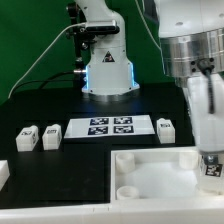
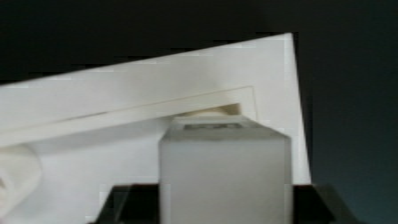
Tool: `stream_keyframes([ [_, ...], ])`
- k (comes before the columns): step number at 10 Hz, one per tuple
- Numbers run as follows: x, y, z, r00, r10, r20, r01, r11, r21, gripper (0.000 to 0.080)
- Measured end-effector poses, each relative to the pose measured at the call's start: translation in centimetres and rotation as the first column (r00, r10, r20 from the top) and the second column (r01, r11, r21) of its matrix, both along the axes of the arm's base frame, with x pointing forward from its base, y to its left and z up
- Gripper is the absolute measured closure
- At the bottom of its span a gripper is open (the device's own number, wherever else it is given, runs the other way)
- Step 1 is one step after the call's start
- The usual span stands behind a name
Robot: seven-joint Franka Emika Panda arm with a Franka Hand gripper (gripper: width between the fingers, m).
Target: Assemble one leg
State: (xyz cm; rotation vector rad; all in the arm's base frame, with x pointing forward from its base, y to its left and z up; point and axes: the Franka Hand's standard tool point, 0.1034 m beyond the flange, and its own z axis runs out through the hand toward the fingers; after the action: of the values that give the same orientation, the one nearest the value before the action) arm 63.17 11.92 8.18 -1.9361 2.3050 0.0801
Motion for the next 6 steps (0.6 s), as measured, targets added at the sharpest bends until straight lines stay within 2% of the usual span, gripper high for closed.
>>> stream_keyframes([
  [2, 0.0, 0.0, 0.0, 0.996, 0.088, 0.009, -0.088, 0.996, -0.005, 0.0503],
  [3, -0.1, 0.1, -0.1, 0.994, 0.104, 0.01, -0.104, 0.995, -0.008, 0.0419],
  [4, -0.1, 0.2, -0.2, 0.951, 0.309, 0.03, -0.308, 0.951, -0.029, 0.0419],
  [5, -0.4, 0.7, -0.2, 0.847, 0.531, 0.037, -0.529, 0.847, -0.053, 0.0215],
  [6, -0.4, 1.1, -0.1, 0.755, 0.654, 0.044, -0.65, 0.756, -0.073, 0.017],
])
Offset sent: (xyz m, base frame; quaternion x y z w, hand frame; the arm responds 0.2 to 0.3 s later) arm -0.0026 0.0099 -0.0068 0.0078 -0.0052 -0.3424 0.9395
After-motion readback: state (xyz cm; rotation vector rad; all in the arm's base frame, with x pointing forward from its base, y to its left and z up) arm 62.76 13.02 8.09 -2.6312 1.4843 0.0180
